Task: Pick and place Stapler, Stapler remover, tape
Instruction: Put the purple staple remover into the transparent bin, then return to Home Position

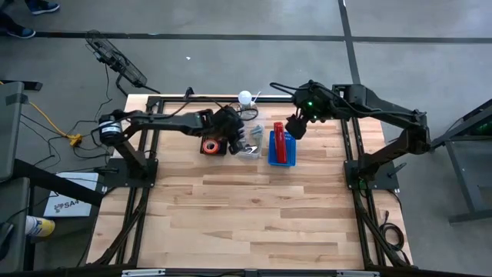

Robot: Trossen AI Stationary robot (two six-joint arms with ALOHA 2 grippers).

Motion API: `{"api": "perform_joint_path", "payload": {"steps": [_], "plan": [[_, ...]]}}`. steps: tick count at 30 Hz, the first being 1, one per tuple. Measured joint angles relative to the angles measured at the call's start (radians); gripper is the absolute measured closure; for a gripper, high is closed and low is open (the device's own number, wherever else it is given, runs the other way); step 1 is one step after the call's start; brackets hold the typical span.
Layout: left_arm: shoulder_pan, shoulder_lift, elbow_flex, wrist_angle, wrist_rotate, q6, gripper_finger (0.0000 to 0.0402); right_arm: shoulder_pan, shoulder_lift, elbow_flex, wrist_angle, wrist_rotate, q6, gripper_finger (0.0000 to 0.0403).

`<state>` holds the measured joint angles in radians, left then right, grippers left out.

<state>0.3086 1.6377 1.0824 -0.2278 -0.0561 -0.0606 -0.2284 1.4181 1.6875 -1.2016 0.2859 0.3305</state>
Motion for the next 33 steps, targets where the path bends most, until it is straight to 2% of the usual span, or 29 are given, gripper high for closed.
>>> {"api": "perform_joint_path", "payload": {"steps": [15, 17, 21, 24, 28, 33], "plan": [[0.013, 0.024, 0.0, 0.036, 0.022, 0.073, 0.0312, 0.0, 0.0, 0.0, 0.001, 0.041, 0.086, 0.0123], [0.012, 0.024, 0.0, 0.049, 0.022, 0.104, 0.0292, 0.0, 0.0, 0.0, 0.001, 0.039, 0.092, 0.0123], [0.012, 0.024, 0.0, 0.062, 0.024, 0.135, 0.022, 0.0, 0.0, 0.0, 0.001, 0.035, 0.092, 0.0123], [0.012, 0.024, 0.0, 0.062, 0.024, 0.138, 0.0181, 0.0, 0.0, 0.0, 0.001, 0.034, 0.092, 0.0123], [0.012, 0.024, 0.0, 0.062, 0.024, 0.184, 0.0157, 0.0, 0.0, 0.0, 0.002, 0.034, 0.093, 0.0123], [0.012, -0.033, -0.001, 0.061, 0.047, 0.223, 0.0153, 0.0, 0.0, 0.0, 0.0, 0.033, 0.114, 0.0123]]}}
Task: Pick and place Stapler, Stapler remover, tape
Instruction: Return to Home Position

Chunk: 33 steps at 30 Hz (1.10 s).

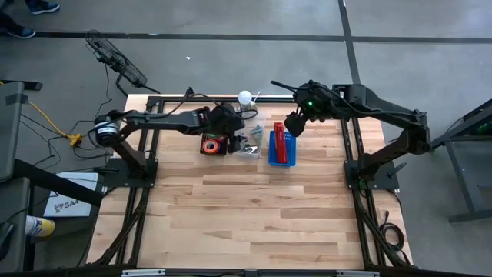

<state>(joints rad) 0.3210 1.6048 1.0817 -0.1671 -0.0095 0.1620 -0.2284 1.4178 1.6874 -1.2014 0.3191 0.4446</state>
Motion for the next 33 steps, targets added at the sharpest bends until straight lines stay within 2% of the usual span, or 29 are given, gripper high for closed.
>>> {"api": "perform_joint_path", "payload": {"steps": [4, 10, 13, 18, 24, 27, 33], "plan": [[0.0, -0.075, 0.0, -0.013, 0.0, 0.017, 0.0152, 0.015, -0.005, 0.0, -0.009, 0.008, -0.023, 0.0123], [0.0, -0.22, 0.0, -0.075, -0.005, 0.03, 0.0152, 0.084, -0.006, -0.008, -0.026, 0.101, -0.033, 0.0123], [0.0, -0.308, 0.0, -0.132, -0.021, 0.043, 0.0151, 0.126, -0.035, -0.068, 0.012, 0.14, -0.014, 0.0123], [0.0, -0.451, 0.0, -0.249, -0.079, 0.01, 0.0151, 0.17, -0.156, -0.316, 0.258, 0.104, 0.03, 0.0123], [-0.001, -0.615, 0.0, -0.454, -0.083, 0.0, 0.0151, 0.178, -0.35, -0.7, 0.72, -0.057, 0.053, 0.0123], [0.0, -0.686, -0.007, -0.497, -0.074, -0.035, 0.0151, 0.178, -0.438, -0.855, 0.913, -0.091, 0.054, 0.0123], [0.0, -0.863, -0.097, -0.479, -0.049, -0.149, 0.0151, 0.176, -0.633, -1.113, 1.197, -0.083, 0.055, 0.0123]]}}
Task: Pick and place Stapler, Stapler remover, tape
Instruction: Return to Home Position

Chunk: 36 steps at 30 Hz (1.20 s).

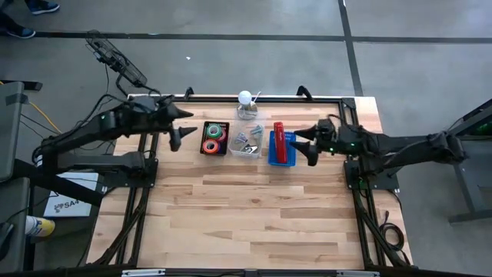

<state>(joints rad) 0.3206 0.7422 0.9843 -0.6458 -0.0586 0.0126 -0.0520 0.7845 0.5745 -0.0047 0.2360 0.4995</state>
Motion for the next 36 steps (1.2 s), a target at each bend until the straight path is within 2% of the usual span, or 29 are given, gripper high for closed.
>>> {"api": "perform_joint_path", "payload": {"steps": [6, 11, 14, 18, 22, 30, 36], "plan": [[0.0, -0.173, -0.142, 0.046, 0.032, -0.156, 0.0151, 0.0, -0.195, -0.243, 0.237, 0.037, 0.017, 0.0123], [0.0, -0.304, -0.324, 0.212, 0.093, -0.263, 0.0151, 0.0, -0.307, -0.426, 0.44, 0.048, 0.017, 0.0123], [0.0, -0.366, -0.436, 0.316, 0.102, -0.313, 0.0151, 0.0, -0.363, -0.504, 0.494, 0.035, 0.025, 0.0123], [0.0, -0.422, -0.547, 0.443, 0.102, -0.342, 0.0151, 0.0, -0.436, -0.561, 0.5, 0.023, 0.027, 0.0123], [0.0, -0.452, -0.636, 0.518, 0.073, -0.368, 0.0151, -0.001, -0.494, -0.564, 0.378, 0.037, 0.026, 0.0123], [0.0, -0.462, -0.849, 0.752, 0.072, -0.456, 0.0151, -0.001, -0.579, -0.565, 0.241, 0.016, 0.039, 0.0123], [0.0, -0.462, -0.945, 0.89, 0.072, -0.483, 0.0151, -0.001, -0.622, -0.565, 0.208, -0.002, 0.052, 0.0123]]}}
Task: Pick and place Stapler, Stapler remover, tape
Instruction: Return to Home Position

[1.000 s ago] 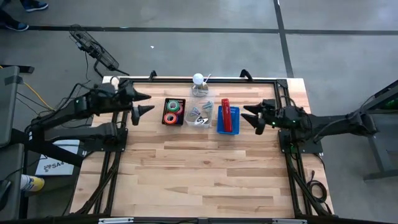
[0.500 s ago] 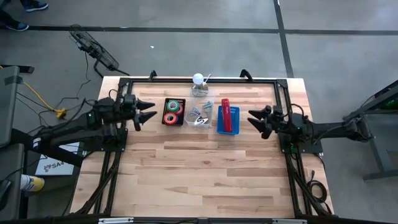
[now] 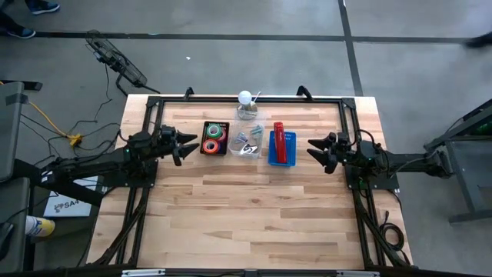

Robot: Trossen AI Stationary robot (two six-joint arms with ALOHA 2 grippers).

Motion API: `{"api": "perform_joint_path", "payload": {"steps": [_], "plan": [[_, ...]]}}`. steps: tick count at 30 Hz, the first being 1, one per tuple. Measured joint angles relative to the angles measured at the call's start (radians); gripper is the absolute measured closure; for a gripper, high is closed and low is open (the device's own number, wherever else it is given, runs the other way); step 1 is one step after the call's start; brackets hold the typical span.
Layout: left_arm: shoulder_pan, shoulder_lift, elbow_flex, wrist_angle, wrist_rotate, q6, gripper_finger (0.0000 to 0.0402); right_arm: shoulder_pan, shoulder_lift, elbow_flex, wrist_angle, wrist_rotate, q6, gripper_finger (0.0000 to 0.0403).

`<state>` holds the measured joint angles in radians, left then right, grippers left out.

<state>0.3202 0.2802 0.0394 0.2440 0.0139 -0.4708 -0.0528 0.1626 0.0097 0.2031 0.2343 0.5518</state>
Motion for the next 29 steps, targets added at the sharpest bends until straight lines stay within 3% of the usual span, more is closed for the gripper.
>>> {"api": "perform_joint_path", "payload": {"steps": [5, 14, 29], "plan": [[0.0, 0.0, -0.009, -0.067, 0.002, -0.03, 0.0151, 0.0, -0.001, 0.0, -0.009, 0.051, -0.006, 0.0123], [0.0, 0.003, -0.009, -0.211, 0.003, -0.081, 0.0151, 0.0, -0.001, 0.0, -0.013, 0.047, -0.01, 0.0123], [0.0, 0.003, -0.011, -0.246, 0.002, -0.081, 0.0151, 0.0, 0.0, 0.0, -0.012, 0.047, -0.01, 0.0123]]}}
